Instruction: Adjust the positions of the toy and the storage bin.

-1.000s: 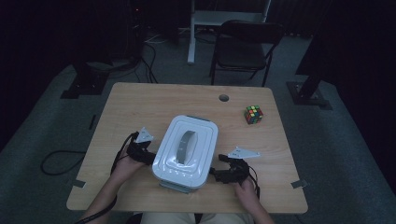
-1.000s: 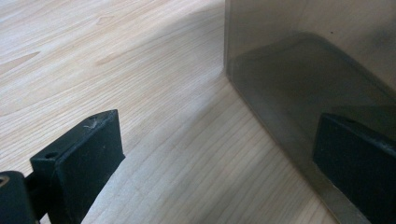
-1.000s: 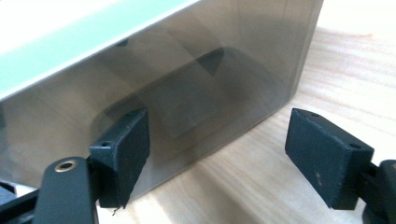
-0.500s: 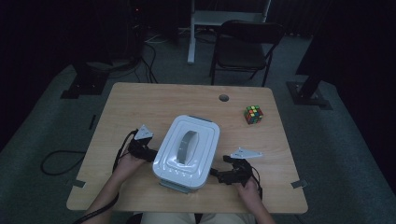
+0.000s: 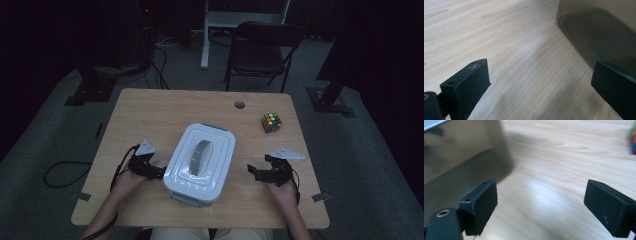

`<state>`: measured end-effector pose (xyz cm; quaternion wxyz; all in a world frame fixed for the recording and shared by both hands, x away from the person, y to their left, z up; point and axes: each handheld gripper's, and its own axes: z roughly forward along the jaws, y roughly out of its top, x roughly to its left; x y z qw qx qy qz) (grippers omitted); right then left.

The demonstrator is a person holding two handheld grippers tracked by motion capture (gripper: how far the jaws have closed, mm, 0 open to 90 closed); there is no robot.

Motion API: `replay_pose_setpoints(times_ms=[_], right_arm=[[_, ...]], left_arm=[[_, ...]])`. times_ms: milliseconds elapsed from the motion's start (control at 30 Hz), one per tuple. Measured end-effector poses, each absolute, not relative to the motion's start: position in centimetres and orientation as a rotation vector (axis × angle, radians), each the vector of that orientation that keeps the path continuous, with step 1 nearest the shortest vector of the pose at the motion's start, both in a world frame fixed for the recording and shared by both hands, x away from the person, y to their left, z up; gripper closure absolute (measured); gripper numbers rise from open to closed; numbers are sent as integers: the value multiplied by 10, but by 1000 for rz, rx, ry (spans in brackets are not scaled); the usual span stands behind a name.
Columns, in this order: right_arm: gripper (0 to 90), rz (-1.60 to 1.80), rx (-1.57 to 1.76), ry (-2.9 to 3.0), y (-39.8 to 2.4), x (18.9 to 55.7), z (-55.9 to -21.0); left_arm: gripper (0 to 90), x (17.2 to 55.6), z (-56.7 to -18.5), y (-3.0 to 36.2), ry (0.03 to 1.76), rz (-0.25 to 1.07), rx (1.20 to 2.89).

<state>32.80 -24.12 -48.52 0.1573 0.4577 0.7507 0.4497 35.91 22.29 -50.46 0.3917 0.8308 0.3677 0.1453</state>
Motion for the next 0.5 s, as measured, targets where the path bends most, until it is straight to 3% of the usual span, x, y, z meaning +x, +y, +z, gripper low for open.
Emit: replay_pose_setpoints(times_ms=[500], right_arm=[[128,1304,1334,1946,-286,368,-459]], left_arm=[[24,331,-508,261,1078,399,2056]])
